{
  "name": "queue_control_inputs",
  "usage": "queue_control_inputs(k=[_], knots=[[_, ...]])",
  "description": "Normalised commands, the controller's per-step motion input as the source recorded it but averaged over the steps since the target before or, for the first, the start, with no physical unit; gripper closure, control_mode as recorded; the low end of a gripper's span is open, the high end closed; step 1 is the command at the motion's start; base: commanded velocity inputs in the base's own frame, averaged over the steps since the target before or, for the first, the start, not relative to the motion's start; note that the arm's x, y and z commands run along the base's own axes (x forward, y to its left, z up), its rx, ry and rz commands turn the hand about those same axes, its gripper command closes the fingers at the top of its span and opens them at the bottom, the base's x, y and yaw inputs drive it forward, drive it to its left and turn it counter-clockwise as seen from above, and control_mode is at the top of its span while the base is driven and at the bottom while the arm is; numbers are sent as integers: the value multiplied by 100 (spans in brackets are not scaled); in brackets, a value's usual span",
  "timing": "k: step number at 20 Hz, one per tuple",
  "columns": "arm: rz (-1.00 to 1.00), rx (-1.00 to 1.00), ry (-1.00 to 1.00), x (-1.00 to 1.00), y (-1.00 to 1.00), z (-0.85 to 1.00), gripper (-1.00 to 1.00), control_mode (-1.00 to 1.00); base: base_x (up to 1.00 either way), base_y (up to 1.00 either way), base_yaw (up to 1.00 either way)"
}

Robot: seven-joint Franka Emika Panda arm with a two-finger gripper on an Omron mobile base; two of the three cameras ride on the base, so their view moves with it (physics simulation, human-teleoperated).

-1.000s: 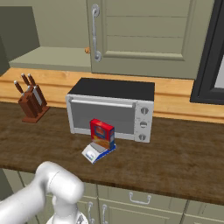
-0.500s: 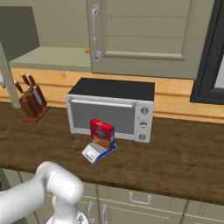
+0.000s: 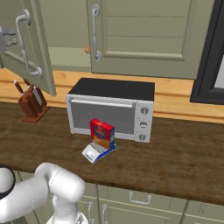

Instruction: Pick the boxed food and place it on the digital scale for weighing, and close the cabinet.

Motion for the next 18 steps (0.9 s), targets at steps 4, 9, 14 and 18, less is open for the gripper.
queue_control_inputs(k=[4,9,14,18], knots=[[60,30,-13,98,-69,-51,-100,-100,0,0,0],[49,41,-5,100,-63,-35,-100,-100,0,0,0],[34,45,6,100,-23,0,-100,-100,0,0,0],[30,31,13,100,-13,-4,-100,-100,0,0,0]])
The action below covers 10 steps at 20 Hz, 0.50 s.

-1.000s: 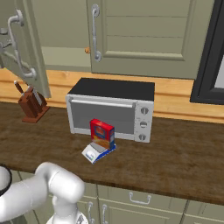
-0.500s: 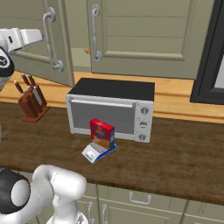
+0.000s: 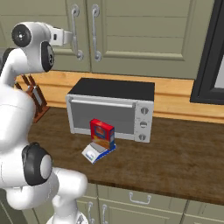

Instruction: Pick the boxed food and place it on the digital scale for weighing, and close the cabinet.

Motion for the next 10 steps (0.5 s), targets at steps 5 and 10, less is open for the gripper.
queue_control_inputs(k=[5,10], knots=[[26,10,-1,100,-1,-74,-100,-100,0,0,0],[23,5,-6,89,0,-94,-100,-100,0,0,0]])
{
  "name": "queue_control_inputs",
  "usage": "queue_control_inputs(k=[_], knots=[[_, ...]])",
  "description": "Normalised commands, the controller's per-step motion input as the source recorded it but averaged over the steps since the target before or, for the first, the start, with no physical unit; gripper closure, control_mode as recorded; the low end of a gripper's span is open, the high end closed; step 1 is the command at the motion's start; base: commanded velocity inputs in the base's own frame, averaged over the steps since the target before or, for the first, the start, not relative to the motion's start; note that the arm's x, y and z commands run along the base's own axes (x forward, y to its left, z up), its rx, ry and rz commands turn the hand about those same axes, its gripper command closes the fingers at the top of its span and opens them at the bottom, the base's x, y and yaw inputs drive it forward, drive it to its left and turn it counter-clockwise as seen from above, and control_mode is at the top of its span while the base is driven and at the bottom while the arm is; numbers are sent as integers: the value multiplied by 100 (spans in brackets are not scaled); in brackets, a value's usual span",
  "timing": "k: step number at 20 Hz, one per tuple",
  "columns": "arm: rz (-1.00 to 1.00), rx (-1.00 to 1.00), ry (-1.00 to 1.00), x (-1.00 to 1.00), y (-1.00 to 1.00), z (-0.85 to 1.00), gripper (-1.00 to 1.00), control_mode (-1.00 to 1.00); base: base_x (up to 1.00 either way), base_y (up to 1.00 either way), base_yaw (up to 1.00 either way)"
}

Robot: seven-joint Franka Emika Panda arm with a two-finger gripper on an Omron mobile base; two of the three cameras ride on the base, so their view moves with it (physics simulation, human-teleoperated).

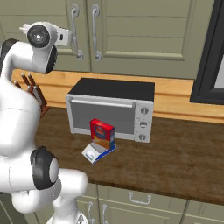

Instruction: Pick the boxed food and place it on the digital scale for weighing, and close the cabinet.

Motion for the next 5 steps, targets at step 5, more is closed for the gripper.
queue_control_inputs(k=[5], knots=[[11,1,-1,5,18,-74,-100,-100,0,0,0]])
